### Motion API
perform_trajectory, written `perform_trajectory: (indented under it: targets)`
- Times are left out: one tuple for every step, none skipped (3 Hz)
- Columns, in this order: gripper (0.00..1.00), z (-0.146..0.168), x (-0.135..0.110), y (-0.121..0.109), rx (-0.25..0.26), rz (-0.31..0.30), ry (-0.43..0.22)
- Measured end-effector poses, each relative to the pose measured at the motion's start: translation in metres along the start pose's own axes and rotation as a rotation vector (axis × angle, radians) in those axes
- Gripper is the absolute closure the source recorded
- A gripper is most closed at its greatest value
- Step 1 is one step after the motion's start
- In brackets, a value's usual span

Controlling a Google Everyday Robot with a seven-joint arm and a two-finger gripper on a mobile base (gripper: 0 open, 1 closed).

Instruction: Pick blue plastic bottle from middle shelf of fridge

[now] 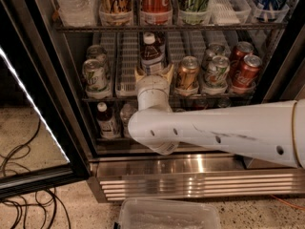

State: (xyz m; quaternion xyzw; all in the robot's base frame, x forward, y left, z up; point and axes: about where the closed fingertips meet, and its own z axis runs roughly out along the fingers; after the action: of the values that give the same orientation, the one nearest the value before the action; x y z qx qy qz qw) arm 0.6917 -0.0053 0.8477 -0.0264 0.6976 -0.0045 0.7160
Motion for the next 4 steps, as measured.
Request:
perform_trajectory:
  targets:
    - [0.68,0.000,0.000,0.000,0.000,0.000,0.000]
    - [0.91,0.000,0.000,0.000,0.000,0.000,0.000]
    - [1.00,0.000,-0.008,-0.003,-0.003,-0.004,-0.008]
    - [1.00,-0.001,-0.020,-0.010,0.002,0.002,-0.023]
